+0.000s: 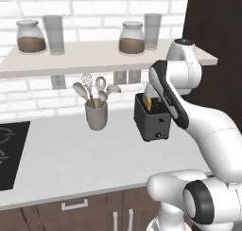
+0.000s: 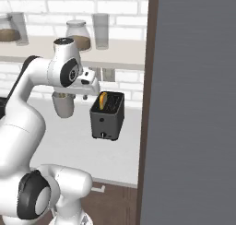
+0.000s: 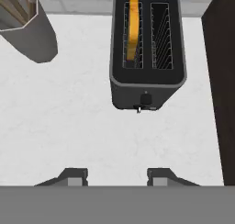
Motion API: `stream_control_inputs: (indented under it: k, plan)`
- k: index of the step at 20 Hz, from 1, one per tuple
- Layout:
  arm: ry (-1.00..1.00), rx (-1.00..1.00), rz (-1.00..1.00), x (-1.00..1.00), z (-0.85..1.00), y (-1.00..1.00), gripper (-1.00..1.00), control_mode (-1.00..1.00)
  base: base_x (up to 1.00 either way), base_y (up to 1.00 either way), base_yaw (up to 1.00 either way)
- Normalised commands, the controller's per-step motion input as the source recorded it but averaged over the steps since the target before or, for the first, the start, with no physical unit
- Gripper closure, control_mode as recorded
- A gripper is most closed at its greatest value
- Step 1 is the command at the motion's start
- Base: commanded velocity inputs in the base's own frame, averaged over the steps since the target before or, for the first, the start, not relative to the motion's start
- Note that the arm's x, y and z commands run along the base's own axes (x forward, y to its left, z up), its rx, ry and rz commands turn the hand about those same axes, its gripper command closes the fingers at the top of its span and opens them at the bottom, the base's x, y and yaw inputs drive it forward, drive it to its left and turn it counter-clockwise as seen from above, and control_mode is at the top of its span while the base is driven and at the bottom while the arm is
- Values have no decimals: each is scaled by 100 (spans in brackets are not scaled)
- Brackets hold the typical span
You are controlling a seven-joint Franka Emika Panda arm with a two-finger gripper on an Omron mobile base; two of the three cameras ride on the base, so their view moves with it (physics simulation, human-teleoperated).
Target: Start the toaster. Once the lever pops up, take the bread to the plate on the dining counter.
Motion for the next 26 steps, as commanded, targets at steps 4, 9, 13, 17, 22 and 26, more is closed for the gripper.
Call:
stream_control_inputs:
  k: [4,9,13,17,22,26]
  plan:
    - [0,8,-6,-1,-18,-32,-100,-100,0,0,0]
    - [0,19,-38,0,-69,-64,-100,-100,0,0,0]
    - [3,12,-36,1,-68,-21,-100,-100,0,0,0]
    - [5,7,-17,2,-45,-13,-100,-100,0,0,0]
    - [0,2,-14,14,-23,-5,-100,-100,0,0,0]
    - [-1,0,-1,33,-11,0,-100,-100,0,0,0]
